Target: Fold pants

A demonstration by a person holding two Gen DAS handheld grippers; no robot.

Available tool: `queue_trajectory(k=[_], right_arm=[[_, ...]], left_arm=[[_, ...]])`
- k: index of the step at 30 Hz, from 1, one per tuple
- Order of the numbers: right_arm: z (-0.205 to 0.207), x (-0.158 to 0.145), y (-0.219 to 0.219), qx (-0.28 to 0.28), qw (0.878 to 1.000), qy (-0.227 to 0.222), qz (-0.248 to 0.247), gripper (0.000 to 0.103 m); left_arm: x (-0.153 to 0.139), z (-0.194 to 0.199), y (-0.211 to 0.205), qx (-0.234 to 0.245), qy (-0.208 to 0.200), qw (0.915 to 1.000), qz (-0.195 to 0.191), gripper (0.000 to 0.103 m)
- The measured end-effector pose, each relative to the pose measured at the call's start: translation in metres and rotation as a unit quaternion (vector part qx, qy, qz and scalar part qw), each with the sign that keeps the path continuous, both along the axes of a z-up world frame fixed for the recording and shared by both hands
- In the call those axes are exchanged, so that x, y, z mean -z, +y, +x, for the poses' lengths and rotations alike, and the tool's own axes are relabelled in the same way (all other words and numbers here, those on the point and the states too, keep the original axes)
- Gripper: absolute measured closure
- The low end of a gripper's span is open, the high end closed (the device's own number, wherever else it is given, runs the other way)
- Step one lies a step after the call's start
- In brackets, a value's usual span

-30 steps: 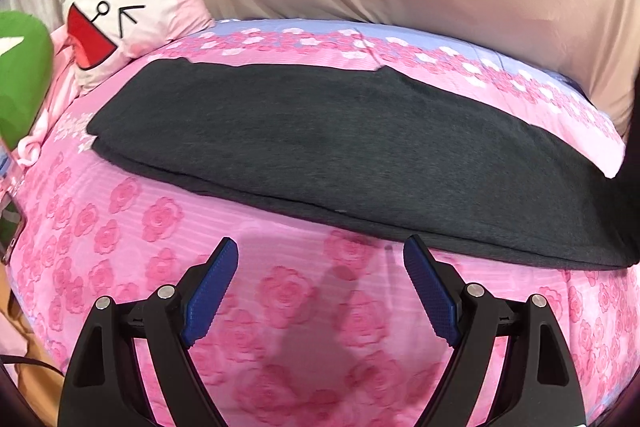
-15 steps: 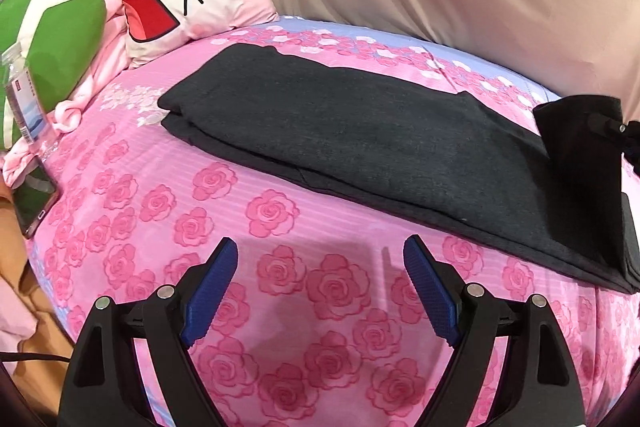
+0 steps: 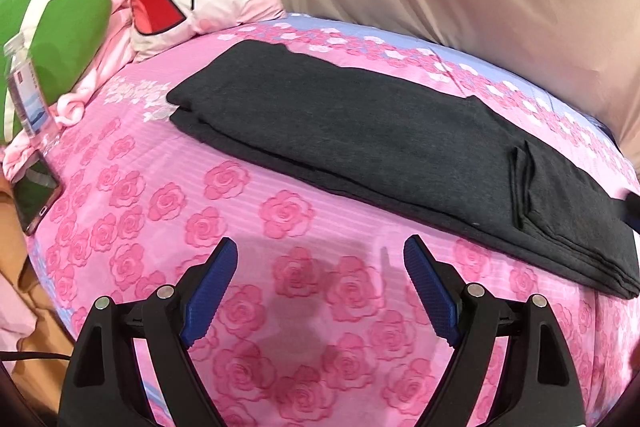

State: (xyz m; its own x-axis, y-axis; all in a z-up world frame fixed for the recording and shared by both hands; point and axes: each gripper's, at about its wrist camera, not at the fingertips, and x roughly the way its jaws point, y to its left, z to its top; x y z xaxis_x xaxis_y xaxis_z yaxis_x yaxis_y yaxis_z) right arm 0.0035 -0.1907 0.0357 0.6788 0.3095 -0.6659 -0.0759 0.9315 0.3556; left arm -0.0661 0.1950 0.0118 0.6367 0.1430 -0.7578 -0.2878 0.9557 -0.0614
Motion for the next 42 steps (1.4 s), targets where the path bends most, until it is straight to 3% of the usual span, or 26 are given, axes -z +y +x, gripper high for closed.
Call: queue_trajectory(k=[4,6,8,14,16,17,18,19,25,30,32,33,36,37,40,41,42], right_arm=[[-0.035,0.024,-0.102,0.132,0.991,0.039,-0.005,0.038],[-0.045,0.041,-0.127,0.153,0.986,0.059,0.019,0.037],[-0.051,0.057,-0.137,0.15,0.984,0.074,0.06,0.037],[-0.039,0.058,-0.112,0.091,0.992,0.06,0.069,0.037],[-0.026,0.059,-0.098,0.054,0.992,0.068,0.092,0.048],[-0.023,0.058,-0.092,0.056,0.993,0.065,0.08,0.05],[-0.02,0.056,-0.087,0.053,0.994,0.063,0.07,0.083],[-0.019,0.054,-0.085,0.047,0.995,0.055,0.073,0.09],[-0.045,0.021,-0.124,0.089,0.995,-0.011,0.042,0.092],[-0.069,0.017,-0.167,0.123,0.992,-0.014,0.028,0.093],[-0.078,0.015,-0.186,0.151,0.988,-0.018,0.017,0.103],[-0.087,0.013,-0.199,0.173,0.985,-0.021,0.005,0.103],[-0.121,-0.004,-0.252,0.278,0.957,-0.046,-0.064,0.103],[-0.125,-0.007,-0.258,0.281,0.956,-0.039,-0.07,0.101],[-0.125,-0.02,-0.238,0.237,0.969,-0.033,-0.061,0.095],[-0.12,-0.024,-0.214,0.198,0.977,-0.039,-0.063,0.085],[-0.116,-0.026,-0.193,0.167,0.983,-0.041,-0.066,0.066]], left_arm=[[0.002,0.006,-0.003,0.002,0.003,0.9999,-0.013,0.02],[0.002,0.01,-0.009,0.007,0.004,0.9999,-0.013,0.02],[0.002,0.015,-0.02,0.015,0.008,0.9998,-0.014,0.02],[-0.004,0.018,-0.05,0.037,0.015,0.9989,-0.024,0.02],[-0.005,0.017,-0.056,0.039,0.016,0.999,-0.016,0.02],[-0.005,0.017,-0.06,0.04,0.018,0.999,-0.012,0.02],[-0.005,0.017,-0.063,0.04,0.019,0.999,-0.009,0.02],[-0.006,0.016,-0.066,0.039,0.022,0.999,-0.004,0.02],[-0.019,0.008,-0.072,0.032,0.016,0.9993,0.013,0.02],[-0.02,0.007,-0.075,0.028,0.017,0.9993,0.014,0.02],[-0.019,0.008,-0.08,0.034,0.02,0.9992,0.012,0.02],[-0.019,0.008,-0.085,0.04,0.021,0.9989,0.012,0.02],[-0.019,0.007,-0.1,0.064,0.019,0.9975,0.022,0.02],[-0.018,0.008,-0.108,0.075,0.018,0.9966,0.027,0.02],[-0.014,0.013,-0.124,0.093,0.022,0.9952,0.023,0.02],[-0.014,0.015,-0.129,0.096,0.022,0.9949,0.018,0.02],[-0.014,0.017,-0.132,0.099,0.021,0.9948,0.015,0.02]])
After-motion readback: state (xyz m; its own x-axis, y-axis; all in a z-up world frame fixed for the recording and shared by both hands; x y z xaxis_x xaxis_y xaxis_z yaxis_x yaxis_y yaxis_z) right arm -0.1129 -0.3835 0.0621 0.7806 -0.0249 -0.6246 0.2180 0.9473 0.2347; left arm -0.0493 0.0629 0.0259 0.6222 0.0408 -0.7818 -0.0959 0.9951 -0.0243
